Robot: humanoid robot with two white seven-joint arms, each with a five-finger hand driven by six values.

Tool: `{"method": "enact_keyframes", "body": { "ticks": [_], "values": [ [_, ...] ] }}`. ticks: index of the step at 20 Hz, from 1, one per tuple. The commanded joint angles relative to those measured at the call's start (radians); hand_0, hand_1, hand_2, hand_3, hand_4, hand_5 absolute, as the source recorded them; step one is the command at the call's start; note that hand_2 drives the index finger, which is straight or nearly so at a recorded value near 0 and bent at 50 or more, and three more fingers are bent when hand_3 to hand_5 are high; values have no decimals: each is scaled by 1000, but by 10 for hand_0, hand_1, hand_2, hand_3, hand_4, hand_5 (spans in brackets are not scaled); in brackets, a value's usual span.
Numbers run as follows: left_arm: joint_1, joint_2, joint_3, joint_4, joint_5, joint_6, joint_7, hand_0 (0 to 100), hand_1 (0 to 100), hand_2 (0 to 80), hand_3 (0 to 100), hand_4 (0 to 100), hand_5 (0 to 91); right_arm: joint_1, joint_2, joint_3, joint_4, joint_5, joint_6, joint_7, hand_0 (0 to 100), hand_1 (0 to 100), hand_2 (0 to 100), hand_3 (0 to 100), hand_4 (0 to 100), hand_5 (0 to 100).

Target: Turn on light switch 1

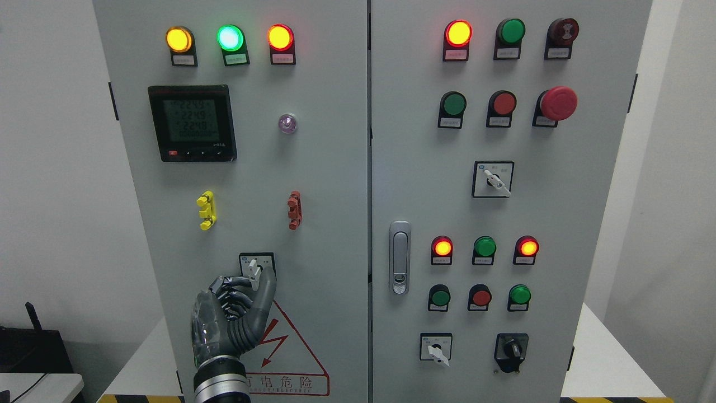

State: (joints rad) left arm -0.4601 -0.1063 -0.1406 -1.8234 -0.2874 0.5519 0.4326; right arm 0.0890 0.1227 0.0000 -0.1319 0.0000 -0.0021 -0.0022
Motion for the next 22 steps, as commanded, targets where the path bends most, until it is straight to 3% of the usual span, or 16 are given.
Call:
{"method": "enact_keyframes", "body": {
  "ticks": [1,22],
  "values": [
    [-3,0,-2,3,2,0,3,111,382,532,867,882,763,0,0,20,0,-26,1,1,120,389,0,0,0,0],
    [-11,0,-2,4,4,22,15,218,329,546,878,890,770,0,0,20,0,-26,1,1,120,389,0,0,0,0]
  ]
}}
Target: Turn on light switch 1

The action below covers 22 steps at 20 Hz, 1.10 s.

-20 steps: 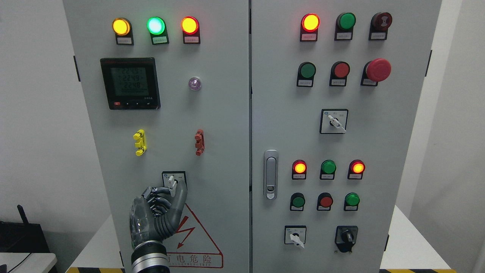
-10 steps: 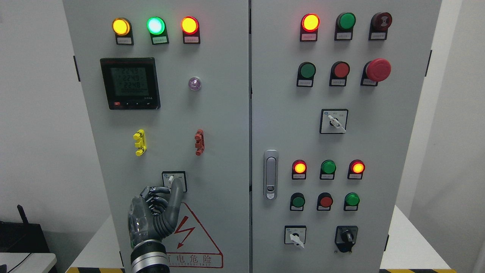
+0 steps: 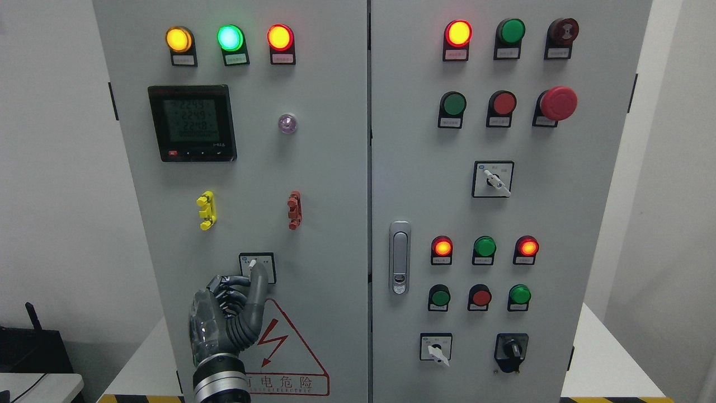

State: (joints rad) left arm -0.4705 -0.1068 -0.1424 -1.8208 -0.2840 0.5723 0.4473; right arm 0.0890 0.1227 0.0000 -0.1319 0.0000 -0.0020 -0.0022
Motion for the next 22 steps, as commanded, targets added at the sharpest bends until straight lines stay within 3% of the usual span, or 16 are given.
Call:
{"method": "enact_keyframes", "body": {
  "ticks": [1,22],
  "values": [
    [0,-1,0,0,0,6,1,222,328,547,878,890,770,0,0,20,0,-26,0,1,120,389,0,0,0,0],
    [-20,-1,-2,5,-1,40,1,245,328,555,887,895,782,0,0,20,0,-26,0,1,120,389,0,0,0,0]
  ]
}}
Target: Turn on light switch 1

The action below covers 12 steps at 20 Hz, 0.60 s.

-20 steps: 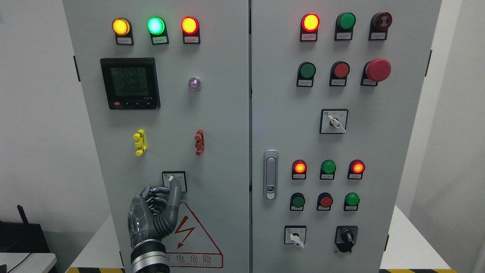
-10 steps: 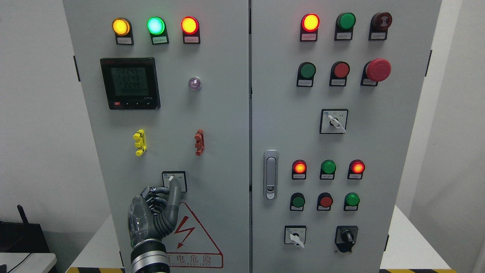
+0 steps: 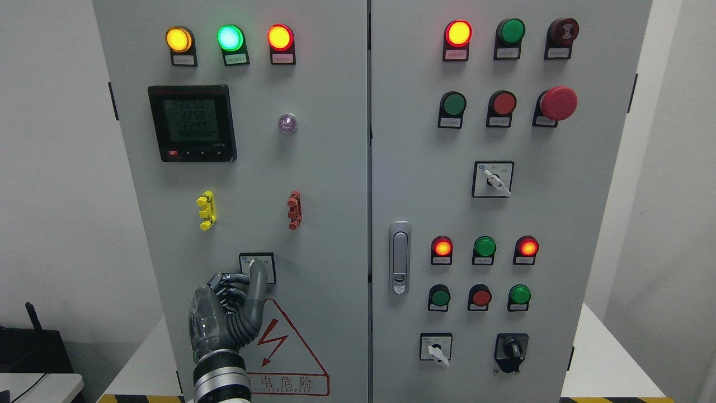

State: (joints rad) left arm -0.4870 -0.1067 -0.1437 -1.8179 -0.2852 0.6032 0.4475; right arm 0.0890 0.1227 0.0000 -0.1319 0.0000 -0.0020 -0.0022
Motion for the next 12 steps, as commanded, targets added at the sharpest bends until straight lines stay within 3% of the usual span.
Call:
{"method": "enact_keyframes", "body": {
  "ticks": [1,12],
  "values": [
    [-4,-1,0,2,-2,9,0,246,328,556,888,894,782,0,0,20,0,-26,0,1,120,389,0,0,0,0],
    [-5,-1,-2,2,-2,16,-1,248,338,561,890,897,784,0,0,20,0,-26,0,1,120,389,0,0,0,0]
  ]
}}
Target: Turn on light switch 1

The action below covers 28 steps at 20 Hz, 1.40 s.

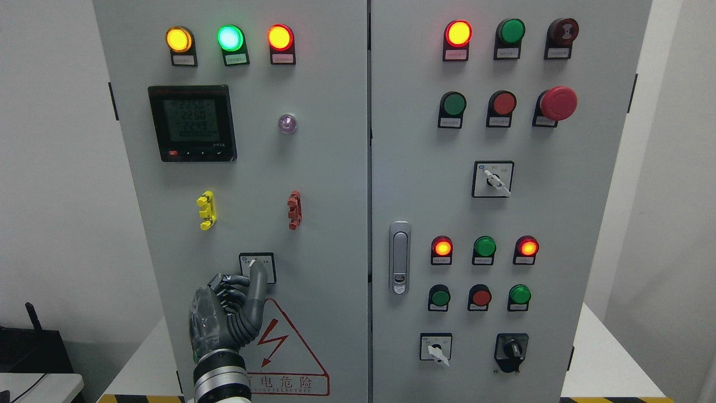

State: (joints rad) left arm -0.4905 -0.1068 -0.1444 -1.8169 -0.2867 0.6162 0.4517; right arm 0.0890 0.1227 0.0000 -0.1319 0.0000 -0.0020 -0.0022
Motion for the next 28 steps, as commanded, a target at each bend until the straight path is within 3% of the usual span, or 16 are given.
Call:
{"method": "enact_keyframes", "body": {
  "ticks": [1,28],
  "values": [
    [-2,1,-3,1,-2,8,-5,248,340,561,891,897,784,0,0,20,0,-26,1,1,120,389,0,0,0,0],
    [-8,1,-6,2,-2,14,-10,334,338,583,904,910,801,0,0,20,0,-26,1,1,120,389,0,0,0,0]
  ]
}}
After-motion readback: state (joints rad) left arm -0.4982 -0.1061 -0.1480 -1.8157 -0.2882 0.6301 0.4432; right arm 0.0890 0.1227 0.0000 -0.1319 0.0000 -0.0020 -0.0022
